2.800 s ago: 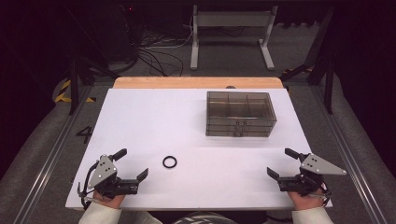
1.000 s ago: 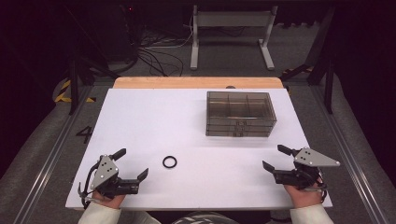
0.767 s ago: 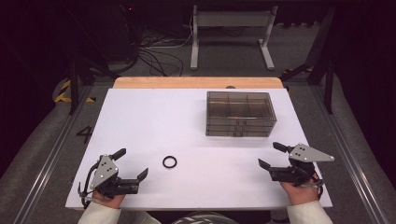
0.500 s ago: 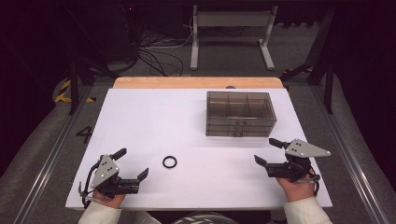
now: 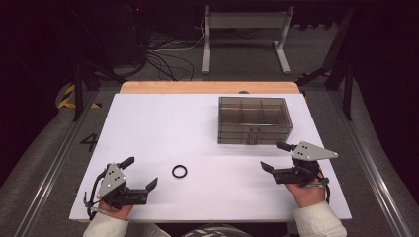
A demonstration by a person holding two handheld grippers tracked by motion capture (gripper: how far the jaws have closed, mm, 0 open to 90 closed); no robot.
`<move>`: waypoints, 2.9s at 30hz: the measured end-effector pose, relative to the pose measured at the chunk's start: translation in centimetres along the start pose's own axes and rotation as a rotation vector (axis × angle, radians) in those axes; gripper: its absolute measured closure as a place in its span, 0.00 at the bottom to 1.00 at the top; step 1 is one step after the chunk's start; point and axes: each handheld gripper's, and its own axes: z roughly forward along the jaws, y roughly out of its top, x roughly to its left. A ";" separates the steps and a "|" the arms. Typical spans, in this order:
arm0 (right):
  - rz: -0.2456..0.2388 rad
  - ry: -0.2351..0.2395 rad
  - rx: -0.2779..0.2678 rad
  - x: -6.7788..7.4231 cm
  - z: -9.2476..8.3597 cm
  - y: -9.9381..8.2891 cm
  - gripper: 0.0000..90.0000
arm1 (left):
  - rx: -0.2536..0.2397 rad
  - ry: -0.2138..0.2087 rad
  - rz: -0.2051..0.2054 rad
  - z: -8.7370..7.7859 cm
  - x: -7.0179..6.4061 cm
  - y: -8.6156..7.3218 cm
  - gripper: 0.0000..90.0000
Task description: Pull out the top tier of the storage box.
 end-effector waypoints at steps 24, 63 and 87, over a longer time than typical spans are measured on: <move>-0.193 -0.042 0.067 0.3 0.9 1.7 0.14 | 0.006 -0.005 0.003 0.1 0.1 0.0 0.00; -0.675 -0.425 0.109 3.1 1.4 1.5 0.41 | 0.008 -0.011 0.009 0.1 0.1 0.0 0.00; -0.813 -0.489 0.181 3.2 2.7 1.3 0.52 | 0.007 -0.008 0.003 0.2 0.1 -0.1 0.00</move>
